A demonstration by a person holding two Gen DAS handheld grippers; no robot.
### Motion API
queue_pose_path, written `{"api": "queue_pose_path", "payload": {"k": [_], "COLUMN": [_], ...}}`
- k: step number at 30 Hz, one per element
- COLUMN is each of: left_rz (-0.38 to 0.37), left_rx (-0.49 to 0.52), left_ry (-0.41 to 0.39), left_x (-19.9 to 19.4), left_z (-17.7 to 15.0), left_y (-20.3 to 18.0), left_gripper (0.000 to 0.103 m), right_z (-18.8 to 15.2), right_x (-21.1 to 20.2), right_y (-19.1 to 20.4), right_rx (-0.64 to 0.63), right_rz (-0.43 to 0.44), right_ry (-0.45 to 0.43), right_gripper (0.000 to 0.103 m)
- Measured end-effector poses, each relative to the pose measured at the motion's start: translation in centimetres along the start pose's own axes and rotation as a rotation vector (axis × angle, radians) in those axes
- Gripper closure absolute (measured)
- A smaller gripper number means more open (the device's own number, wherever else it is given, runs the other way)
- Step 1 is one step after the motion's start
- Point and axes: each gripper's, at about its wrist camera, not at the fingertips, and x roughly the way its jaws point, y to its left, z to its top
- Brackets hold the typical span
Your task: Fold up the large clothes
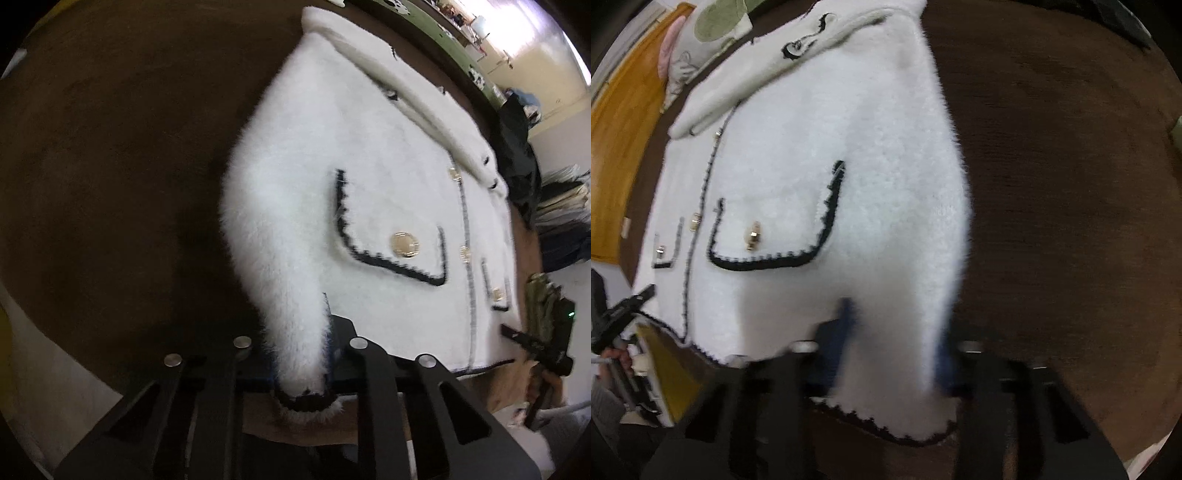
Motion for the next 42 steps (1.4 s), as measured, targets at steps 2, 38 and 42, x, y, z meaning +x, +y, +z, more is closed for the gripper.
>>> {"api": "queue_pose_path", "payload": {"k": [2,38,42], "left_rz": [-0.008,0.046,0.049], "left_rx": [0.002,0.075,0.095], "left_ry": [-0.004,-0.406,-0.417], "left_x": [-0.1,-12.8,-10.3], "left_z": [0.1,24.0,28.5], "left_y": [-0.6,-13.8,-14.3], "left_gripper": [0.084,0.084,0.084], "right_z": [0.3,22.6,27.1], "right_x": [0.0,-16.2,-14.1], "right_y": [0.7,7.6,7.5], "right_rx": [-0.045,-0.144,-0.108], "right_rz": [-0.017,0.038,0.003], "right_ry": [0.013,-0.345,-0.375], "right_gripper": [0.089,0.092,0.092]}}
